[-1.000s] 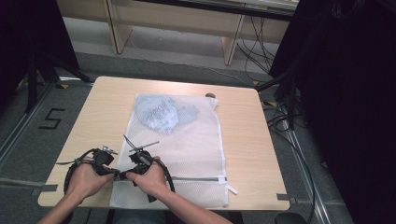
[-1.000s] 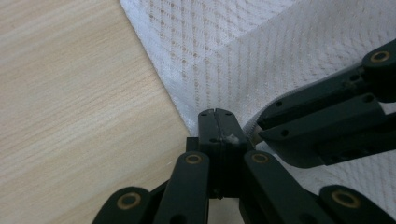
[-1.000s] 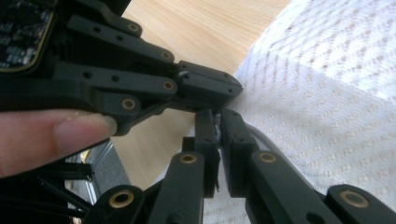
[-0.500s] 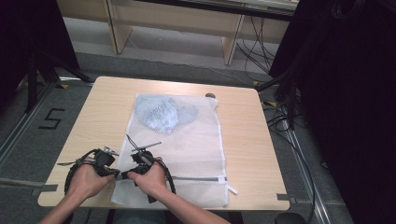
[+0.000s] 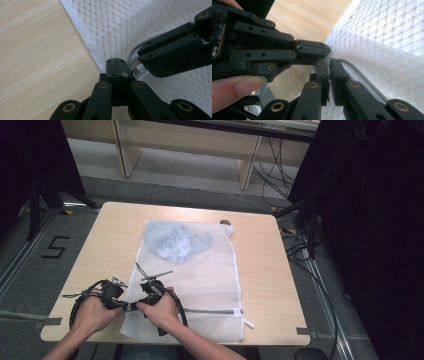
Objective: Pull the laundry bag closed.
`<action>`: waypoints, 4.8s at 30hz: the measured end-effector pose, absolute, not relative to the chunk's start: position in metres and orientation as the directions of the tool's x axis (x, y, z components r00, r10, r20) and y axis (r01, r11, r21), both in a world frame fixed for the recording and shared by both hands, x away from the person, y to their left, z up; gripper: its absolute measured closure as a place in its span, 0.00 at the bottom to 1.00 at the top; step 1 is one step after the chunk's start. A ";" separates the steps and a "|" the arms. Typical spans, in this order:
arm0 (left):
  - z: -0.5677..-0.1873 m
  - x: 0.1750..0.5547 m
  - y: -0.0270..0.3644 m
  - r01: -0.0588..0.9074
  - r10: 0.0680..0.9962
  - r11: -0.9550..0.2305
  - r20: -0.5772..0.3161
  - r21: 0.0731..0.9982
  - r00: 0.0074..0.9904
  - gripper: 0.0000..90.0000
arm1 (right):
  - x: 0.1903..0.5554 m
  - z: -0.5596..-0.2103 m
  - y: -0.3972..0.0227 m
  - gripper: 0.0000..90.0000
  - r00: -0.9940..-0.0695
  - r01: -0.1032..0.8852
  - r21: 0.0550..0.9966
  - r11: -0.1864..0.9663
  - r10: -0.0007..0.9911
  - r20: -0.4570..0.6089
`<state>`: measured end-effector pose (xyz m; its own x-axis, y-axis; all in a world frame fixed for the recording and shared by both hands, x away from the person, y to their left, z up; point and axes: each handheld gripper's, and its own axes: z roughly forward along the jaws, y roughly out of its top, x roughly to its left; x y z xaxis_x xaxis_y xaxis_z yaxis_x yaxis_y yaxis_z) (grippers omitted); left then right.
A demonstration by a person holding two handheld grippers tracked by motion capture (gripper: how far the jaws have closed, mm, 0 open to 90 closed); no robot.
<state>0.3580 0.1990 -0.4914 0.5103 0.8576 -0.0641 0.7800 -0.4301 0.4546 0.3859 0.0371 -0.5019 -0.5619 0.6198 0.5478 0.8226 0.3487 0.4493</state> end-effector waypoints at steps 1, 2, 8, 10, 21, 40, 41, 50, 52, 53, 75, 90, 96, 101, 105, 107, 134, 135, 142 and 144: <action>-0.491 0.358 0.199 0.781 0.858 -0.433 -0.061 0.451 0.510 1.00 | 0.386 -0.501 0.038 0.97 -0.552 0.829 0.440 0.344 0.623 0.554; -0.491 0.358 0.199 0.779 0.854 -0.439 -0.060 0.447 0.516 1.00 | 0.386 -0.502 0.039 0.97 -0.565 0.821 0.450 0.352 0.618 0.547; -0.491 0.359 0.201 0.785 0.857 -0.425 -0.079 0.451 0.509 1.00 | 0.386 -0.504 0.043 0.96 -0.586 0.808 0.453 0.377 0.594 0.551; -0.491 0.359 0.202 0.786 0.853 -0.431 -0.083 0.444 0.515 1.00 | 0.386 -0.504 0.044 0.96 -0.576 0.816 0.437 0.378 0.591 0.565; -0.491 0.359 0.202 0.788 0.857 -0.423 -0.084 0.447 0.508 1.00 | 0.386 -0.506 0.046 0.96 -0.585 0.810 0.445 0.382 0.589 0.558; -0.491 0.357 0.194 0.752 0.834 -0.492 -0.008 0.439 0.551 1.00 | 0.382 -0.502 0.042 0.97 -0.565 0.819 0.438 0.370 0.651 0.507; -0.491 0.357 0.194 0.752 0.834 -0.492 -0.008 0.439 0.551 1.00 | 0.382 -0.501 0.042 0.97 -0.563 0.821 0.432 0.373 0.655 0.504; -0.491 0.356 0.192 0.746 0.836 -0.497 0.014 0.443 0.549 1.00 | 0.382 -0.500 0.040 0.97 -0.574 0.810 0.453 0.373 0.666 0.477; -0.491 0.356 0.192 0.746 0.835 -0.500 0.016 0.439 0.550 1.00 | 0.382 -0.499 0.040 0.97 -0.572 0.811 0.448 0.375 0.669 0.475; -0.491 0.356 0.192 0.745 0.836 -0.498 0.016 0.445 0.549 1.00 | 0.381 -0.498 0.041 0.97 -0.562 0.818 0.438 0.372 0.676 0.476; -0.490 0.357 0.194 0.751 0.835 -0.492 -0.008 0.440 0.551 1.00 | 0.384 -0.495 0.021 0.97 -0.558 0.821 0.439 0.365 0.674 0.483; -0.492 0.357 0.195 0.754 0.844 -0.468 -0.021 0.460 0.537 1.00 | 0.382 -0.493 0.017 0.97 -0.558 0.824 0.428 0.372 0.667 0.494; -0.492 0.357 0.194 0.753 0.843 -0.472 -0.013 0.459 0.537 1.00 | 0.383 -0.493 0.013 0.97 -0.561 0.822 0.427 0.377 0.665 0.493; -0.490 0.357 0.194 0.757 0.844 -0.480 -0.004 0.443 0.537 1.00 | 0.381 -0.492 0.013 0.97 -0.566 0.820 0.427 0.381 0.654 0.503; -0.491 0.357 0.195 0.756 0.842 -0.478 -0.014 0.448 0.540 1.00 | 0.382 -0.493 0.011 0.97 -0.573 0.813 0.444 0.378 0.658 0.489; -0.491 0.357 0.195 0.758 0.843 -0.477 -0.013 0.445 0.538 1.00 | 0.383 -0.495 0.009 0.97 -0.603 0.789 0.468 0.398 0.648 0.465; -0.490 0.358 0.197 0.754 0.835 -0.489 -0.015 0.439 0.550 1.00 | 0.381 -0.491 0.002 0.97 -0.619 0.778 0.472 0.415 0.635 0.461; -0.490 0.358 0.197 0.754 0.836 -0.487 -0.015 0.440 0.549 1.00 | 0.381 -0.491 0.001 0.97 -0.618 0.779 0.472 0.413 0.634 0.465; -0.490 0.358 0.197 0.755 0.834 -0.492 -0.014 0.434 0.551 1.00 | 0.380 -0.488 -0.002 0.97 -0.584 0.803 0.450 0.390 0.665 0.466; -0.490 0.358 0.197 0.755 0.834 -0.491 -0.015 0.435 0.551 1.00 | 0.380 -0.488 -0.003 0.97 -0.583 0.804 0.450 0.389 0.665 0.466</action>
